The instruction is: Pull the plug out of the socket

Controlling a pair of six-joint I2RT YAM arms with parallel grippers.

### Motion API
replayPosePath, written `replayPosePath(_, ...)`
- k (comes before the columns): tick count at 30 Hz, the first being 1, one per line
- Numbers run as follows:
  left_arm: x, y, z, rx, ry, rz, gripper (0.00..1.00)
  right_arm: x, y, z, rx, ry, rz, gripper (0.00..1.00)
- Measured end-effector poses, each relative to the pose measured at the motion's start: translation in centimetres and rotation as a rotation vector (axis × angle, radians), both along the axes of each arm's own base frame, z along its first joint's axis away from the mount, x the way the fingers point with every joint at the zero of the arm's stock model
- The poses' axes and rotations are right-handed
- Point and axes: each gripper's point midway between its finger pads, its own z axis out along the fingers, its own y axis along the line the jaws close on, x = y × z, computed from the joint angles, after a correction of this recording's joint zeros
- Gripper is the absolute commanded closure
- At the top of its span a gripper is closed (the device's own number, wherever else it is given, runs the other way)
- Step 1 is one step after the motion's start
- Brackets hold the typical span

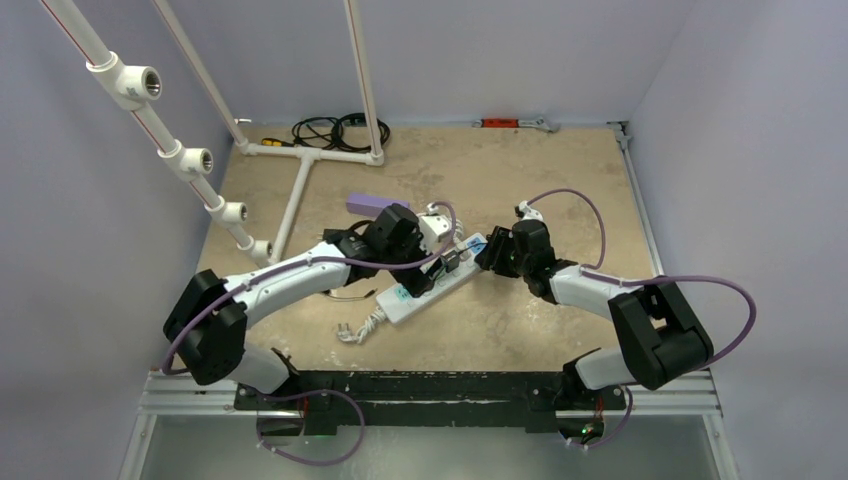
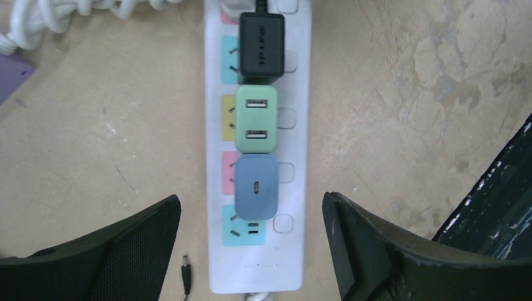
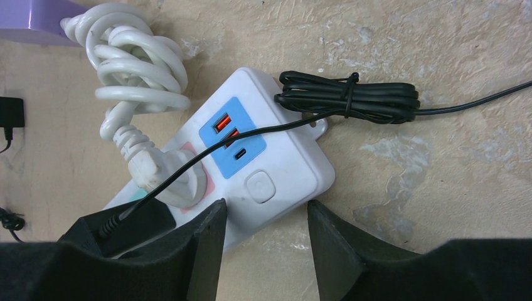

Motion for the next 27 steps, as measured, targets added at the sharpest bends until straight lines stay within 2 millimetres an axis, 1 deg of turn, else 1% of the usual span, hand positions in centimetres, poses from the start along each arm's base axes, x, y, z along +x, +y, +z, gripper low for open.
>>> replayPosePath(2, -0.7, -0.3, -0.8, 0.032, 0.005, -0.022, 0.19, 0.0, 0.0, 0.0, 0.0, 0.0, 0.001, 0.47)
replayPosePath(4, -1.2, -0.5, -1.7, 0.069, 0.006, -0.032, 0.23, 0.0, 0.0, 0.0, -0.001, 0.0, 0.003, 0.47)
replayPosePath(6, -1.5, -0.4, -2.4, 0.097, 0.014, -0.034, 0.27, 0.0, 0.0, 0.0, -0.001, -0.001, 0.003, 0.47)
replayPosePath(8, -1.4, -0.1, -2.8, 0.12, 0.016, -0.029, 0.36, 0.0, 0.0, 0.0, -0.001, -0.001, 0.004, 0.47)
replayPosePath(12, -1.3, 0.1, -3.3, 0.14, 0.017, -0.023, 0.45, 0.0, 0.0, 0.0, -0.001, 0.0, 0.004, 0.47)
replayPosePath(17, -1.5, 0.1, -3.8, 0.151, 0.027, -0.028, 0.5, 0.0, 0.0, 0.0, -0.001, -0.001, 0.004, 0.47)
replayPosePath(21, -1.7, -0.1, -4.1, 0.158, 0.033, -0.036, 0.51, 0.0, 0.0, 0.0, -0.001, 0.0, 0.004, 0.47)
replayPosePath(27, -1.9, -0.2, -4.4, 0.171, 0.028, -0.041, 0.58, 0.0, 0.0, 0.0, -0.001, 0.0, 0.004, 0.47)
